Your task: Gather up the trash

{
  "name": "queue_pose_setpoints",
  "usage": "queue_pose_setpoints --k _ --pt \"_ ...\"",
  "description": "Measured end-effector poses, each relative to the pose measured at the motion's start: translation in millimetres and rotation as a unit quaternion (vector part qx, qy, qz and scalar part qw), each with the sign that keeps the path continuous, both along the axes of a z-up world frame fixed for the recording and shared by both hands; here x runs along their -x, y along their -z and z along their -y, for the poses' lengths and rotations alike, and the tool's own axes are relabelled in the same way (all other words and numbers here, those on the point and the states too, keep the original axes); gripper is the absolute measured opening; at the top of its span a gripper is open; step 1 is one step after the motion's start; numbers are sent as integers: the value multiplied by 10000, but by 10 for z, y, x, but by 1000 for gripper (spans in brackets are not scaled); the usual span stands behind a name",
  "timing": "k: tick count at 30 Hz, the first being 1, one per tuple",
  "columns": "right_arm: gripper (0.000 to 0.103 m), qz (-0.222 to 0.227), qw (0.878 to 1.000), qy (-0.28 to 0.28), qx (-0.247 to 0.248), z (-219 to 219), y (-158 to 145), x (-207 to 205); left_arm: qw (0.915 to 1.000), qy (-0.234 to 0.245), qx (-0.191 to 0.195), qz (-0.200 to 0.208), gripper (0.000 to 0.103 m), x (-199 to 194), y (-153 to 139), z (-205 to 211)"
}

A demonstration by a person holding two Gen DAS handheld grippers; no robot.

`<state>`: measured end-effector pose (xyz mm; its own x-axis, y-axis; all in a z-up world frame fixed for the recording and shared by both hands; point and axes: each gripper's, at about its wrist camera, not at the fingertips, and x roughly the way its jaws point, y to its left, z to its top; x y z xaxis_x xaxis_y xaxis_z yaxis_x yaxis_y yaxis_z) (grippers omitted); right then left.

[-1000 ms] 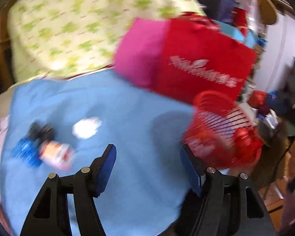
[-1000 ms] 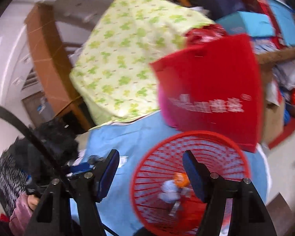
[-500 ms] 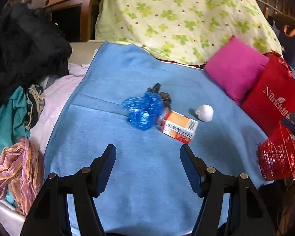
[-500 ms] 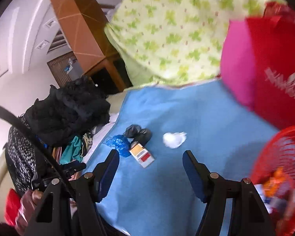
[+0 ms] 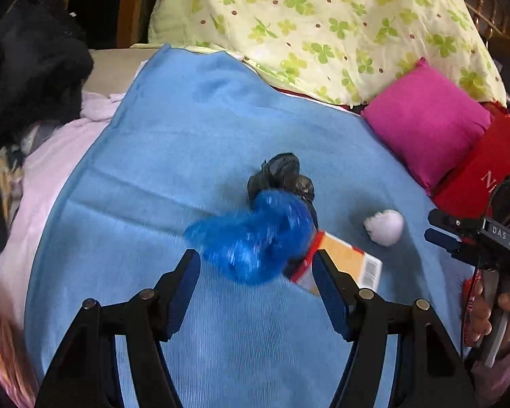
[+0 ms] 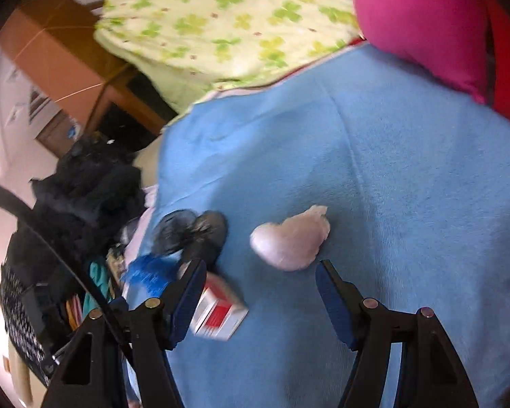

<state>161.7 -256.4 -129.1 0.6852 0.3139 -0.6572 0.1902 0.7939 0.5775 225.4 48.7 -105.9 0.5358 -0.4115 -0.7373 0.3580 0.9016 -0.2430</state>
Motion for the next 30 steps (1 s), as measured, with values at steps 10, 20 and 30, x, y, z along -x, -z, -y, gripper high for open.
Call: queue_pose_setpoints --k 10,20,30 --pt "69 -616 9980 -53 121 -45 419 -610 9986 148 327 -383 73 -337 334 158" --pt "44 -272 9941 -291 1005 -315 275 -526 9981 -65 501 -348 45 -190 268 0" --pt "44 966 9898 -516 913 -421 -372 268 9983 -98 -348 460 45 693 -460 122"
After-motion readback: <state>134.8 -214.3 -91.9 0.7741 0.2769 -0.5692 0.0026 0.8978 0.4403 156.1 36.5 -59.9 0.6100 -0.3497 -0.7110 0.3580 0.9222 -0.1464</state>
